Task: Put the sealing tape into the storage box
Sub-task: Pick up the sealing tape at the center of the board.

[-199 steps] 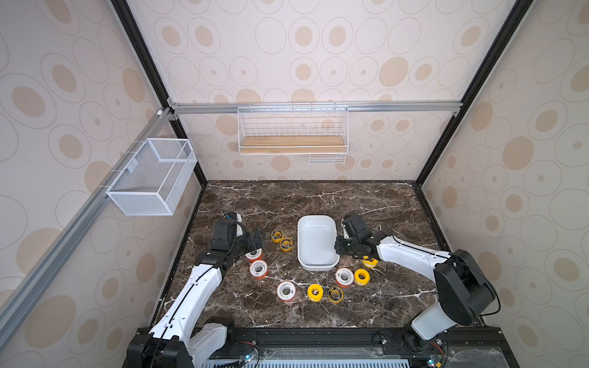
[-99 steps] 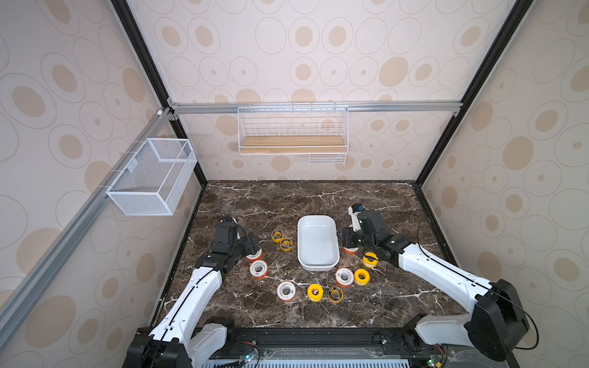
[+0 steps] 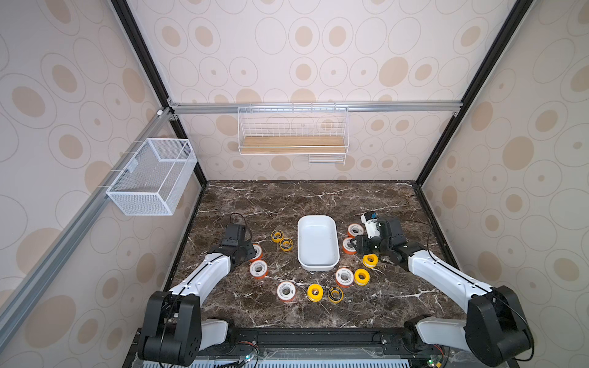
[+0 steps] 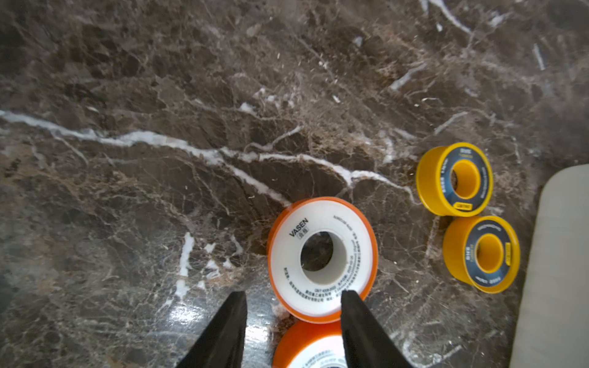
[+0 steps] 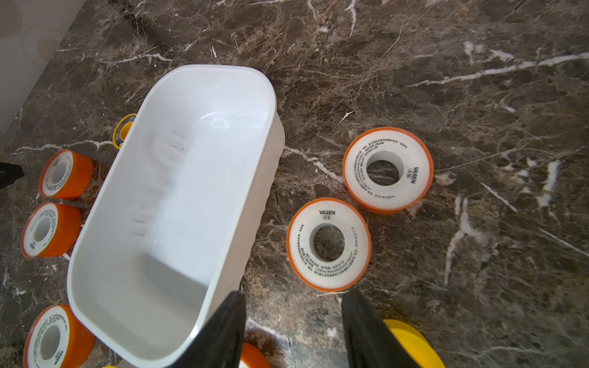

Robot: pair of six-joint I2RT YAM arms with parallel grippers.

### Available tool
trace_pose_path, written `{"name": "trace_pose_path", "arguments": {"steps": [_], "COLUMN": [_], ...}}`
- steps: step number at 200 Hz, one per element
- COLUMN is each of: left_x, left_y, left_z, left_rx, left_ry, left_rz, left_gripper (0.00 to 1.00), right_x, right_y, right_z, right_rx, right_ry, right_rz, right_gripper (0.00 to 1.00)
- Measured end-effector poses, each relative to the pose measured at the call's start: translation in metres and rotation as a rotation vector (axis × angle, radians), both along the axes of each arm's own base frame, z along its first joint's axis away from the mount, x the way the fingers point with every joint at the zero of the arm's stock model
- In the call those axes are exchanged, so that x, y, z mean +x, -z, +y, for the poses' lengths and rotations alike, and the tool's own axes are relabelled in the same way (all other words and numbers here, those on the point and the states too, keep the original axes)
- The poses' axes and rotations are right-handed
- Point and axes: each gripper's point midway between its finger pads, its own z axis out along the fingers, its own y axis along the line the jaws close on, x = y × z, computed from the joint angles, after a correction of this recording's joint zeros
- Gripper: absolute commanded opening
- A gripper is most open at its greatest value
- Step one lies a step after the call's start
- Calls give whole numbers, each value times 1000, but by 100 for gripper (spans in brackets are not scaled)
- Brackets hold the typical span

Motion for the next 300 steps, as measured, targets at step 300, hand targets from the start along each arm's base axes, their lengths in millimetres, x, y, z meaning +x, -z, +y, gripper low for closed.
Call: {"name": "trace_pose_path", "arguments": {"steps": [300], "left_x": [28], "left_y": [38], "left_z": [-3], "left_rx": [33], "left_ry": [28], "left_rz": [112], "left_gripper": [36], "right_x": [4], "right_y": [12], "right_z": [-8], "right_rx": [-45], "right_ry": [-16], "right_rz": [-2], "right_gripper": [58]}}
